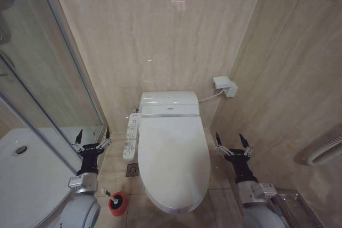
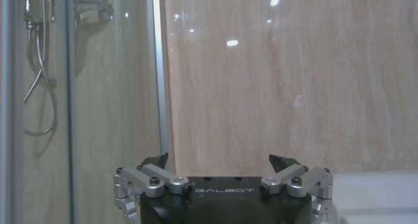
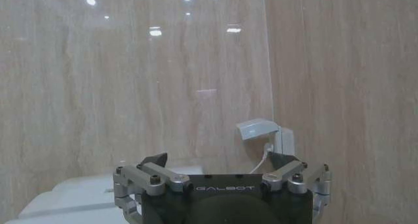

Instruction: Open the toilet lid, clean the toilet bowl with a toilet brush, close the toilet lid, and flush.

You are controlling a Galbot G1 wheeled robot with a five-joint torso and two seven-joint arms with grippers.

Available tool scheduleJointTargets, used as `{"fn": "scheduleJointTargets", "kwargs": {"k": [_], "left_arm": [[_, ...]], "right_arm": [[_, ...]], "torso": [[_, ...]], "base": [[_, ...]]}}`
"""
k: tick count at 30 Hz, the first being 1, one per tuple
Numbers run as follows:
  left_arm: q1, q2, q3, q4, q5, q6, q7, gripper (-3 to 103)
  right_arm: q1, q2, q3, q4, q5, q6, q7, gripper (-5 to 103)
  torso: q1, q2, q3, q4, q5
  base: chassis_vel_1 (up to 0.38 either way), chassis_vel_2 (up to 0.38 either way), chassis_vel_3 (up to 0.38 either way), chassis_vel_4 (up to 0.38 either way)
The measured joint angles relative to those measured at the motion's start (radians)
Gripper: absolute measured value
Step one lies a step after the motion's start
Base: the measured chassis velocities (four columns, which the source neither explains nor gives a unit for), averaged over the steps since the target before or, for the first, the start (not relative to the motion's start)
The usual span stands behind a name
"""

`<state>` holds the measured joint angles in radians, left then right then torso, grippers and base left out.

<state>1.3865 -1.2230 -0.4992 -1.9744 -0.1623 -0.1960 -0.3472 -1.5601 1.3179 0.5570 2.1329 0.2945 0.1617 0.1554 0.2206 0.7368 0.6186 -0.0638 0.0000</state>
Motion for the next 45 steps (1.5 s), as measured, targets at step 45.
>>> {"fn": "scheduleJointTargets", "kwargs": {"k": [45], "left_arm": [[0.156,-0.072,-0.071,-0.025,-0.015,-0.042,0.239,100]], "right_arm": [[0.000,0.000,0.000,0.000,0.000,0.000,0.000,100]], "torso": [[0.000,0.000,0.000,-0.0002,-0.0001]], "base": [[0.000,0.000,0.000,0.000]]}}
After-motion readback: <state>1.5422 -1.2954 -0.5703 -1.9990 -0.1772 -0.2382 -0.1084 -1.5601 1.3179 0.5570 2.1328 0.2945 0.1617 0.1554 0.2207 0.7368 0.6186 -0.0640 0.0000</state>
